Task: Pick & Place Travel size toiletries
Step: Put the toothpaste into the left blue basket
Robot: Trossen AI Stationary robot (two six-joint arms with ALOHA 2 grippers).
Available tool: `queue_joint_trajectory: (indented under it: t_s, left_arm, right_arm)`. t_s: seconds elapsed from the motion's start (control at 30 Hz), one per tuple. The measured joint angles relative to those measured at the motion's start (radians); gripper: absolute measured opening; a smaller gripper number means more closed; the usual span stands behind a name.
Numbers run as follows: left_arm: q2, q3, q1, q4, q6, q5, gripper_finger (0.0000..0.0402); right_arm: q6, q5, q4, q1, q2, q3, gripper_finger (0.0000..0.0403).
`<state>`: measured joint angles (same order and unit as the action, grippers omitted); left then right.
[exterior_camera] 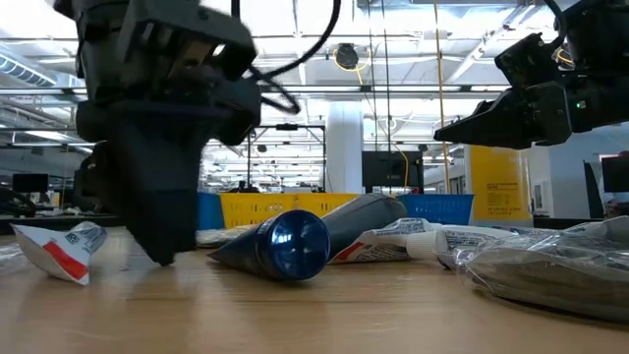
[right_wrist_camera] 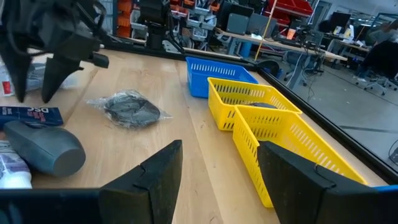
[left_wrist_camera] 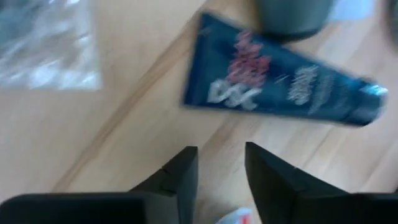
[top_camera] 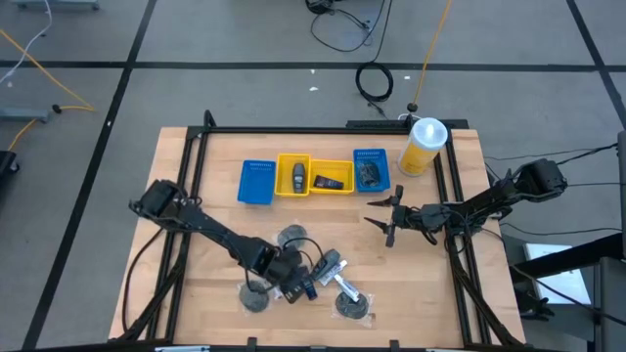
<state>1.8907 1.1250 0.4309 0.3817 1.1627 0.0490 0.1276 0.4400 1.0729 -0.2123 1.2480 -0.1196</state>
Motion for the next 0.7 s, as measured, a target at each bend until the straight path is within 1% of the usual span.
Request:
queue_joint_trajectory:
  t_s: [0.1,0.23,0.33,0.43,0.5,0.57,0.7]
  left_arm:
    - [-0.033,-0.001,-0.013,0.017,-0.01,0.046,0.0106]
    - [-0.108,-0.001,-0.016,0.131,0.014,0.083,0.009]
    - [-0.172,-0.001,-0.004,0.248,0.094,0.083,0.0089]
    - [-0.217,0.0,0.017,0.342,0.208,0.086,0.0089]
    - [-0.226,0.0,0.031,0.373,0.278,0.092,0.0101]
    - [-0.225,-0.001,0.045,0.375,0.334,0.089,0.0126]
    - [-0.214,-0.023,0.051,0.33,0.429,0.078,0.0201]
  right_arm:
    - [0.0,0.0,0.0,0.0,0.0,0.0,0.0201]
    - [-0.003,0.0,-0.001,0.0,0.0,0.0,0.0201]
    - [-0.003,0.0,-0.001,0.0,0.0,0.0,0.0201]
    - [-0.003,0.0,-0.002,0.0,0.0,0.0,0.0201]
    - [-0.003,0.0,-0.003,0.0,0.0,0.0,0.0201]
    - [-0.003,0.0,-0.004,0.0,0.0,0.0,0.0201]
    - [-0.003,0.0,-0.004,0.0,0.0,0.0,0.0201]
